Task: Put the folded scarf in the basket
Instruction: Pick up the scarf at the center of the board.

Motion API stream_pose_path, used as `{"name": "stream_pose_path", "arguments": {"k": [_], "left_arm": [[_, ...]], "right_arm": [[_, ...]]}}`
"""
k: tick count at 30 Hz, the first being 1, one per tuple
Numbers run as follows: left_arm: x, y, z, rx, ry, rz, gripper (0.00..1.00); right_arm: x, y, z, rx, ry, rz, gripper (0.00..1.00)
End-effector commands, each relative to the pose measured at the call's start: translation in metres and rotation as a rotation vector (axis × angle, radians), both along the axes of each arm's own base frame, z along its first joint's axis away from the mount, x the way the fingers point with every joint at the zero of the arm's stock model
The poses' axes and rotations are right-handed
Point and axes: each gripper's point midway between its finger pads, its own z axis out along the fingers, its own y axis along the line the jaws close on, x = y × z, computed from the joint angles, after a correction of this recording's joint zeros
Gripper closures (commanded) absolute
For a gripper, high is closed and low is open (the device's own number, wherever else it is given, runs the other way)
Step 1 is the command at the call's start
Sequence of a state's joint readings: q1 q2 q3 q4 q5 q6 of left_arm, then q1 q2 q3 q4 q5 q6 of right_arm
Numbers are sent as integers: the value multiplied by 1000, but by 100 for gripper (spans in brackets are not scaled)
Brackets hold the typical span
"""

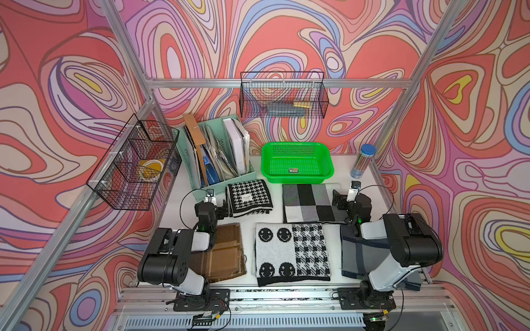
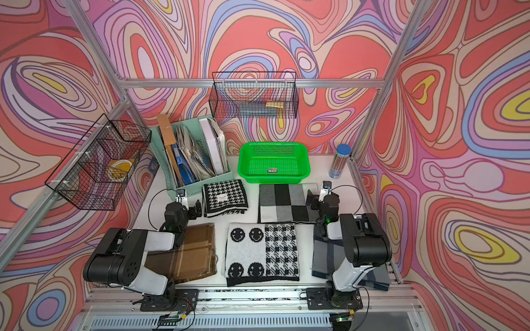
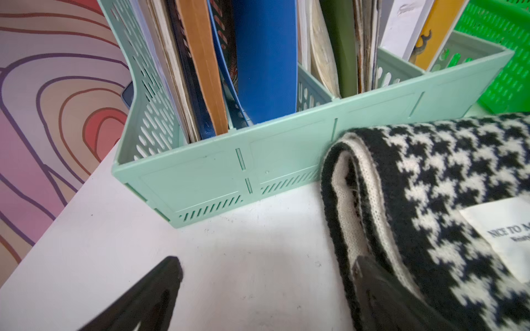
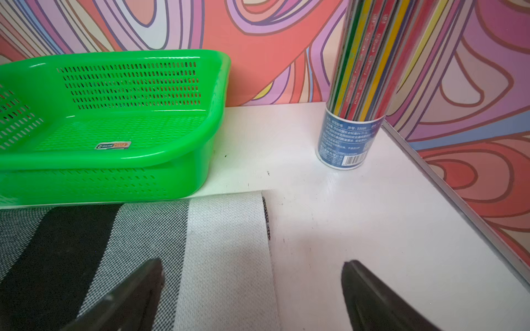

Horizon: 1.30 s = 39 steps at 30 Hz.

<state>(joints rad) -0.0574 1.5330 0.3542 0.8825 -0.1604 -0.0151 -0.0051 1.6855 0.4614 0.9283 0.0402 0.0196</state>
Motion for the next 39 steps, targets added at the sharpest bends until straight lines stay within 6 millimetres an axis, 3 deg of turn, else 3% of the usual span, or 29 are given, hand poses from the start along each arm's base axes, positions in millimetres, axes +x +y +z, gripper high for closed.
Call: {"name": "stream_pose_path", "arguments": {"k": [1, 17, 22, 32, 36, 39], "left_arm": [[6, 4, 8, 8, -30, 12, 1], [6, 4, 8, 8, -30, 12, 1], [6, 4, 8, 9, -29, 11, 1], [6, 4, 8, 9, -29, 13, 1], [4, 7, 10, 9, -42, 29, 1], [-4, 13, 32, 33, -70, 89, 1]], "right_arm": [[4, 4, 2, 0, -10, 14, 2], [4, 4, 3, 0, -12, 14, 2], [-12, 13, 31, -8, -78, 74, 2], [4, 4, 3, 5, -9, 15, 2], [-2, -1, 17, 0, -44, -16, 2], [-9, -4, 37, 1, -70, -34, 2]]}}
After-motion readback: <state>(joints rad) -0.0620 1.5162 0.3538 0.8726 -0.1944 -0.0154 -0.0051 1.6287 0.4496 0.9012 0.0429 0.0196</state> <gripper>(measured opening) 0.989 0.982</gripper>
